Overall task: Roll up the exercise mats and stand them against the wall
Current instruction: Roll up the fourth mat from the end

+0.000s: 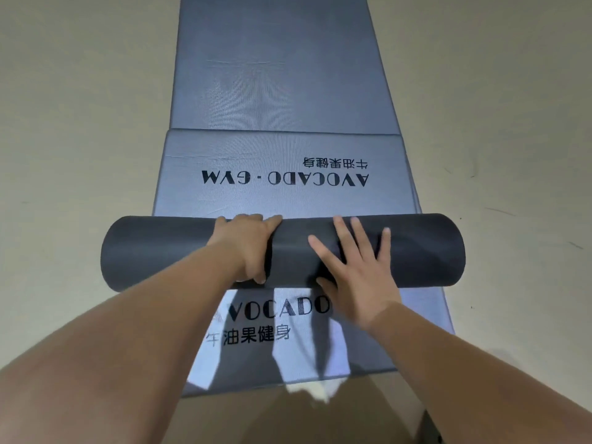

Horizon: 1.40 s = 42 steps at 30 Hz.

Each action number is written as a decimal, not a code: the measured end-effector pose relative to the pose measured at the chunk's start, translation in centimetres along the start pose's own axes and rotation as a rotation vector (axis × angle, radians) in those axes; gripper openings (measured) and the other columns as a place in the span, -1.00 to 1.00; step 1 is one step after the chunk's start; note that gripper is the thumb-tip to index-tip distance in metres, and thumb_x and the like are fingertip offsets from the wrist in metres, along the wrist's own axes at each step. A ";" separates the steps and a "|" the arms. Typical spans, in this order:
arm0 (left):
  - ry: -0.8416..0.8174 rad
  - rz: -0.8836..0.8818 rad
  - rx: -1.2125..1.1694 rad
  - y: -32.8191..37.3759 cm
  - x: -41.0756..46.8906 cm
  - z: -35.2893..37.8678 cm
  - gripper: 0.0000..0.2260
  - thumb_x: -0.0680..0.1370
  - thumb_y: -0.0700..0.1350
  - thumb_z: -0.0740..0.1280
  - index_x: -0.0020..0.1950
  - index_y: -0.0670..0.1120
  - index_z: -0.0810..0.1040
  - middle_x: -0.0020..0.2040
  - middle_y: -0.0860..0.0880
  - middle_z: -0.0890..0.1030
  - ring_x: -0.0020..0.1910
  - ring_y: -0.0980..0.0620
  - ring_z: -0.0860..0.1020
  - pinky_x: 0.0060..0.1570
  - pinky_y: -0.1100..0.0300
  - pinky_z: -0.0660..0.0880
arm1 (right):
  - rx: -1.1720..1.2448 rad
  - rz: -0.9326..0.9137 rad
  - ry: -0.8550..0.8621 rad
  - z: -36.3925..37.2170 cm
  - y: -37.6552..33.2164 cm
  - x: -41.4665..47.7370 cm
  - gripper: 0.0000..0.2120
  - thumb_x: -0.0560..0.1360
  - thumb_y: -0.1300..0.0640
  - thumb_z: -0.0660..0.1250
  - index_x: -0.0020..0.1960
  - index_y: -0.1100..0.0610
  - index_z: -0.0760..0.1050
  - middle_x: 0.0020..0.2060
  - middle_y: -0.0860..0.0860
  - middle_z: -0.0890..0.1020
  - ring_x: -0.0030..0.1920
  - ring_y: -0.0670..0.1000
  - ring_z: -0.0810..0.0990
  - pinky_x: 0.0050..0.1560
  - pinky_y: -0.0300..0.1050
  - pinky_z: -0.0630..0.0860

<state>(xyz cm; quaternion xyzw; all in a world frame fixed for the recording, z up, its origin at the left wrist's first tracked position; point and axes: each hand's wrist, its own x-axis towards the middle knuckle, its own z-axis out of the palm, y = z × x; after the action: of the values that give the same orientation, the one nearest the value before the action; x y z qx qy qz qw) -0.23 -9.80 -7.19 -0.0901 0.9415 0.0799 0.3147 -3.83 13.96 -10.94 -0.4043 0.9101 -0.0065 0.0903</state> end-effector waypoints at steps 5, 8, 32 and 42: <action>0.201 0.097 0.006 -1.4 -1.4 1.7 -0.03 0.42 0.17 0.46 0.66 0.05 -0.05 0.66 -0.06 0.03 0.64 -0.12 -0.01 0.52 -0.34 -0.10 | -0.006 0.101 -0.093 0.9 0.2 1.3 0.04 0.34 -0.65 0.07 0.64 -0.26 -0.24 0.68 0.16 -0.14 0.65 0.30 -0.23 0.48 0.57 -0.27; 0.490 0.226 0.217 -1.0 -2.7 5.1 -0.19 0.45 0.13 0.35 0.63 -0.13 0.18 0.63 -0.19 0.16 0.59 -0.29 0.13 0.45 -0.47 0.00 | 0.008 0.130 -0.111 -0.5 0.8 4.2 0.08 0.27 -0.73 -0.04 0.63 -0.29 -0.29 0.68 0.12 -0.13 0.66 0.25 -0.22 0.50 0.54 -0.27; 0.380 -0.104 0.099 -0.2 8.0 -0.3 0.28 0.29 0.38 0.45 0.57 -0.01 -0.45 0.62 -0.12 -0.33 0.59 -0.23 -0.33 0.41 -0.53 -0.20 | -0.124 0.120 -0.054 -2.8 3.7 15.4 0.37 0.15 -0.68 0.31 0.60 -0.21 -0.45 0.64 0.16 -0.31 0.63 0.30 -0.33 0.45 0.63 -0.23; 0.368 -0.103 0.174 -1.7 12.3 -5.6 0.23 0.30 0.34 0.50 0.63 -0.01 -0.27 0.65 -0.15 -0.17 0.62 -0.26 -0.18 0.45 -0.49 -0.09 | -0.123 0.107 -0.230 -4.8 6.1 22.6 0.50 0.04 -0.56 0.53 0.62 -0.21 -0.38 0.67 0.16 -0.08 0.66 0.25 -0.14 0.50 0.57 -0.13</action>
<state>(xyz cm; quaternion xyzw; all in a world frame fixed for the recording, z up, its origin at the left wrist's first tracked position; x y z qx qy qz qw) -12.77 -14.08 -10.43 -0.1236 0.9806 -0.0355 0.1477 -23.96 1.06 -10.33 -0.3582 0.9126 0.1004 0.1695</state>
